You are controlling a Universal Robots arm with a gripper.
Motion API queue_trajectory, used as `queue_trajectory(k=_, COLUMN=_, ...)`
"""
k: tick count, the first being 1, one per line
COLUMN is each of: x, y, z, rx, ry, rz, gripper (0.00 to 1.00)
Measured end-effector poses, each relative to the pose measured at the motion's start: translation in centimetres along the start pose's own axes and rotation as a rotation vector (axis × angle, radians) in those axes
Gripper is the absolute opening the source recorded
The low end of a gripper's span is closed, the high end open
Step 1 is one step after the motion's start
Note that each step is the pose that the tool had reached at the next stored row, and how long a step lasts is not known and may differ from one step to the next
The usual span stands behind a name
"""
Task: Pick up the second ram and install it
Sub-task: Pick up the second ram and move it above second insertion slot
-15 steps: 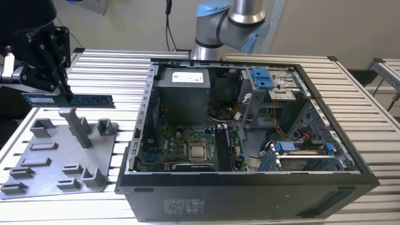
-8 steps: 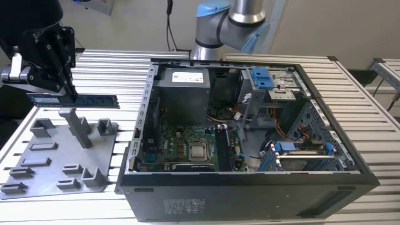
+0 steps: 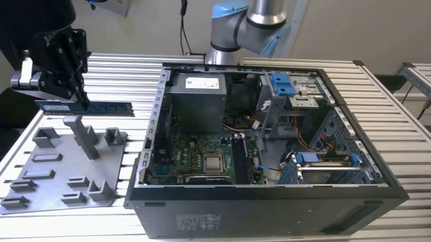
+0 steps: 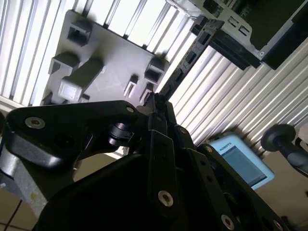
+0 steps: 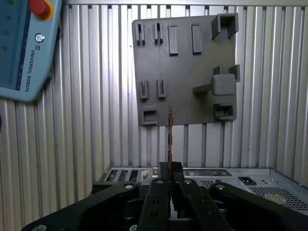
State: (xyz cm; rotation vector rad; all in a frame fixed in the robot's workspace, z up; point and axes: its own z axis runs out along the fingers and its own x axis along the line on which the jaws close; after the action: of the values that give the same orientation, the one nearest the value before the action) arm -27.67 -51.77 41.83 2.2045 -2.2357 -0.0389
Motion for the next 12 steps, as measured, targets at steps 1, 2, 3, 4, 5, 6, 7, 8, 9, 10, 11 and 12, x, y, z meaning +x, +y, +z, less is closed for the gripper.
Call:
queue_trajectory(k=1, x=0.0, y=-0.22, z=0.0, rx=0.0, ry=0.0, rz=0.0, gripper=0.14)
queue_trajectory(k=2, x=-0.01, y=-0.43, z=-0.01, rx=0.0, ry=0.0, rz=0.0, gripper=0.14)
queue_trajectory(k=3, x=-0.01, y=-0.67, z=-0.01, rx=0.0, ry=0.0, rz=0.0, gripper=0.14)
queue_trajectory(k=4, x=-0.01, y=-0.86, z=-0.01, rx=0.0001, ry=-0.0001, rz=0.0, gripper=0.14)
queue_trajectory(k=5, x=-0.02, y=-1.05, z=-0.02, rx=0.0, ry=0.0, rz=0.0, gripper=0.14)
queue_trajectory(k=6, x=-0.02, y=-1.24, z=-0.02, rx=0.0, ry=0.0, rz=0.0, gripper=0.14)
queue_trajectory(k=7, x=-0.02, y=-1.4, z=-0.02, rx=0.0, ry=-0.0001, rz=0.0, gripper=0.14)
queue_trajectory(k=8, x=-0.02, y=-1.56, z=-0.03, rx=0.0, ry=-0.0001, rz=0.0, gripper=0.14)
queue_trajectory(k=9, x=-0.03, y=-1.73, z=-0.03, rx=0.0001, ry=-0.0001, rz=0.0, gripper=0.14)
queue_trajectory(k=10, x=-0.03, y=-1.89, z=-0.03, rx=0.0, ry=-0.0001, rz=0.0, gripper=0.14)
queue_trajectory(k=11, x=-0.03, y=-2.05, z=-0.03, rx=0.0, ry=-0.0001, rz=0.0, gripper=0.14)
queue_trajectory(k=12, x=-0.03, y=-2.23, z=-0.04, rx=0.0001, ry=-0.0001, rz=0.0, gripper=0.14)
